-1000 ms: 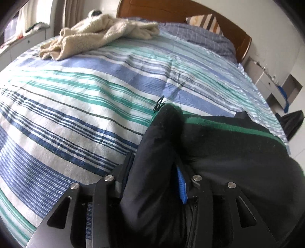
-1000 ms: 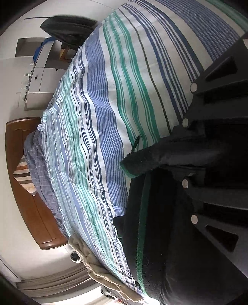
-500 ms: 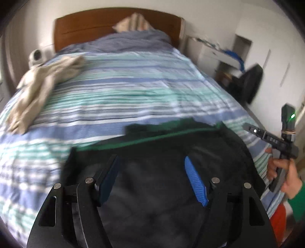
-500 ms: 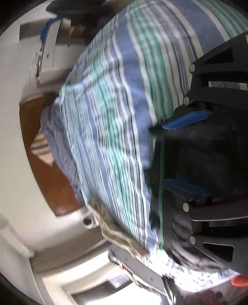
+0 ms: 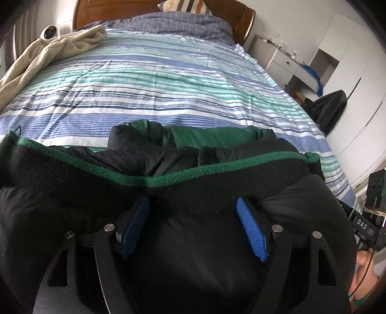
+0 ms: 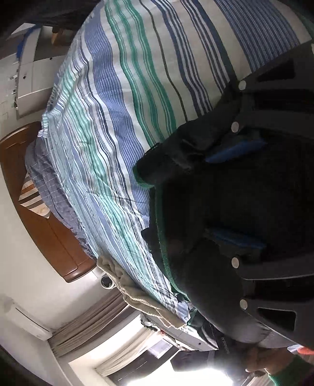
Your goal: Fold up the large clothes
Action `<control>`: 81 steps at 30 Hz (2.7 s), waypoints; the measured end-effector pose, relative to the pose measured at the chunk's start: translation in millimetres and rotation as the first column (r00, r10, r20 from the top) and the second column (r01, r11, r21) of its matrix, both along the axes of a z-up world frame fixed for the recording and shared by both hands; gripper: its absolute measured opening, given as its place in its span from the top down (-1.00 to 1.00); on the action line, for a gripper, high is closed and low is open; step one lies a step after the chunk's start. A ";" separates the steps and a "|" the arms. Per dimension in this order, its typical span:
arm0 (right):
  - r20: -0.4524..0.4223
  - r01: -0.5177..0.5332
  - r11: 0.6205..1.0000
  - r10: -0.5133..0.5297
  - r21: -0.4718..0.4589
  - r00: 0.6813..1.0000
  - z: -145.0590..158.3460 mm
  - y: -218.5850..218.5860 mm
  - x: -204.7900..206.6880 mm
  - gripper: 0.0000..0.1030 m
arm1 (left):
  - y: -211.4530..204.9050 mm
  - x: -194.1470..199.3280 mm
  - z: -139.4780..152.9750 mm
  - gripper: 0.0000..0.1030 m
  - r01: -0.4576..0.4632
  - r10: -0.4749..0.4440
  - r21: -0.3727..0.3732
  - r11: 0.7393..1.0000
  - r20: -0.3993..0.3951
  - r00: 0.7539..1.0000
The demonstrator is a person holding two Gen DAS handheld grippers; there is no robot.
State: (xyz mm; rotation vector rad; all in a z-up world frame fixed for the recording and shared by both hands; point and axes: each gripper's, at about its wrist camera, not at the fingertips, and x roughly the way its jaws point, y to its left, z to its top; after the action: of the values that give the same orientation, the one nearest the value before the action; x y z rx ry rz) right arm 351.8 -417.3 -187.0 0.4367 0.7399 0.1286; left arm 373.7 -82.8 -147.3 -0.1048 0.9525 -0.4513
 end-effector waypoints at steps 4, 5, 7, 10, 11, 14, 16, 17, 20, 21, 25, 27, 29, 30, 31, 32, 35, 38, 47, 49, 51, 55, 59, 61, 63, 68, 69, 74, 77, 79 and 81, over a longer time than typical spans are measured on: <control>0.008 0.005 1.000 -0.005 0.021 1.000 -1.7 -7.8 -0.7 -0.08 | -1.6 6.9 -1.9 -0.49 0.000 0.000 0.005 1.000 0.008 1.000; 0.006 0.005 1.000 -0.005 0.021 1.000 -1.7 -8.2 -0.2 -0.08 | -1.8 7.0 -1.9 -0.49 0.000 0.000 0.008 1.000 0.008 1.000; 0.001 0.005 1.000 -0.005 0.018 1.000 -3.1 -8.7 1.8 -0.08 | -2.9 7.7 -1.7 -0.49 0.000 0.000 0.013 1.000 0.007 1.000; -0.012 0.001 1.000 -0.001 0.015 1.000 -3.2 -8.6 2.8 -0.08 | -9.1 8.6 5.5 -0.49 0.013 -0.012 0.062 0.998 -0.019 1.000; -0.020 -0.002 1.000 0.002 0.010 1.000 -2.7 -7.9 3.4 -0.08 | -13.0 6.2 12.8 -0.49 0.029 -0.025 0.107 0.994 -0.035 0.999; -0.034 -0.012 1.000 0.012 0.022 0.999 -0.7 -9.6 3.3 -0.08 | -16.4 -17.6 38.3 -0.46 0.107 -0.098 0.156 0.982 -0.069 0.993; -0.038 -0.018 0.999 0.019 0.035 0.999 0.9 -12.5 2.0 -0.08 | -11.6 -47.2 52.4 -0.53 0.168 -0.164 0.151 0.974 -0.039 0.986; -0.040 -0.020 0.999 0.021 0.035 0.999 1.4 -12.6 1.3 -0.08 | -9.3 -59.1 48.5 -0.57 0.186 -0.183 0.160 0.970 -0.034 0.983; -0.086 -0.031 0.999 0.029 -0.019 0.996 14.3 -7.8 0.9 -0.08 | -0.3 -61.3 15.8 -0.62 0.167 -0.162 0.154 0.974 -0.049 0.986; -0.093 -0.024 0.998 0.019 -0.054 0.996 24.9 -4.3 -3.9 -0.08 | 4.7 -59.1 8.3 -0.63 0.154 -0.149 0.122 0.981 -0.045 0.988; -0.014 -0.056 0.995 0.055 -0.080 0.998 72.5 7.7 -58.5 -0.08 | 5.5 -56.2 -1.3 -0.63 0.113 -0.111 0.105 0.988 -0.028 0.993; 0.019 -0.080 0.994 0.082 -0.077 0.996 86.2 13.5 -92.5 -0.08 | 4.8 -57.4 2.7 -0.62 0.110 -0.107 0.120 0.987 -0.031 0.994; 0.056 -0.117 0.991 0.120 -0.059 0.991 94.7 18.0 -132.8 -0.08 | 6.1 -64.2 16.5 -0.50 0.104 -0.098 0.137 0.985 -0.046 0.994; 0.066 -0.124 0.991 0.128 -0.056 0.990 96.3 20.2 -148.1 -0.08 | 8.1 -72.1 24.8 -0.46 0.107 -0.102 0.131 0.986 -0.043 0.994; 0.074 -0.130 0.990 0.133 -0.049 0.988 96.6 21.3 -166.9 -0.08 | 10.5 -78.8 30.1 -0.46 0.116 -0.112 0.123 0.986 -0.036 0.993; 0.076 -0.130 0.991 0.133 -0.037 0.988 95.5 22.5 -188.0 -0.08 | 13.6 -92.2 37.1 -0.46 0.128 -0.127 0.117 0.985 -0.021 0.992; 0.084 -0.114 0.993 0.114 -0.005 0.990 90.4 26.1 -225.6 -0.09 | 18.1 -115.1 32.7 -0.47 0.135 -0.134 0.107 0.985 -0.020 0.991; 0.073 -0.089 0.996 0.090 -0.017 0.993 83.2 34.7 -244.7 -0.09 | 18.2 -116.6 12.6 -0.54 0.109 -0.110 0.097 0.989 0.012 0.994; 0.078 -0.077 0.995 0.072 0.056 0.994 78.9 41.7 -254.1 -0.09 | 15.6 -124.1 19.7 -0.43 0.128 -0.131 0.126 0.984 0.017 0.991; 0.107 -0.099 0.995 0.095 0.033 0.990 89.6 46.0 -259.1 -0.09 | 19.9 -143.5 29.5 -0.43 0.157 -0.162 0.110 0.982 0.038 0.986; 0.118 -0.117 0.993 0.114 0.022 0.986 94.3 52.3 -262.6 -0.09 | 16.4 -156.9 24.3 -0.46 0.191 -0.198 0.137 0.972 0.042 0.979; 0.100 -0.126 0.992 0.123 0.022 0.987 91.5 59.8 -258.5 -0.09 | 18.7 -149.3 0.3 -0.48 0.179 -0.185 0.111 0.978 0.056 0.981; 0.101 -0.129 0.991 0.124 0.040 0.987 90.8 64.7 -257.2 -0.09 | 14.4 -146.4 -3.5 -0.50 0.178 -0.190 0.140 0.974 0.073 0.979; 0.103 -0.133 0.991 0.130 0.033 0.986 92.6 65.8 -258.4 -0.09 | 14.4 -148.0 7.3 -0.47 0.187 -0.197 0.161 0.969 0.050 0.979; 0.106 -0.141 0.990 0.138 0.017 0.985 97.8 67.7 -261.5 -0.09 | 14.5 -161.8 22.5 -0.41 0.215 -0.226 0.175 0.961 0.044 0.973; 0.103 -0.146 0.989 0.143 0.026 0.984 94.2 66.1 -266.1 -0.09 | 16.8 -198.0 7.6 -0.45 0.230 -0.253 0.225 0.947 0.078 0.964; 0.091 -0.144 0.989 0.141 0.030 0.986 90.2 65.1 -263.8 -0.09 | 16.8 -198.0 1.3 -0.46 0.222 -0.244 0.220 0.950 0.081 0.966; -0.072 -0.004 0.996 0.011 0.094 0.997 52.7 41.3 -248.0 -0.09 | 13.4 -196.7 4.4 -0.49 0.214 -0.238 0.238 0.947 0.080 0.968; -0.112 0.103 0.979 -0.085 0.174 0.990 40.2 10.7 -253.8 -0.21 | 23.6 -197.2 31.7 -0.45 0.221 -0.233 0.177 0.959 0.050 0.971; -0.126 0.144 0.962 -0.117 0.232 0.985 33.9 -4.3 -254.9 -0.38 | 35.0 -185.3 55.2 -0.47 0.181 -0.190 0.114 0.977 0.076 0.979; -0.150 0.160 0.931 -0.116 0.329 0.982 23.1 -15.7 -246.4 -0.44 | 38.1 -164.8 67.9 -0.47 0.150 -0.158 0.089 0.985 0.090 0.983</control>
State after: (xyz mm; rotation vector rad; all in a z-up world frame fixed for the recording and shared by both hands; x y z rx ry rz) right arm 105.4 -433.0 -163.9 0.8328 0.8129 0.0963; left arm 208.9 -44.7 -79.4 0.0649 0.8860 -0.5546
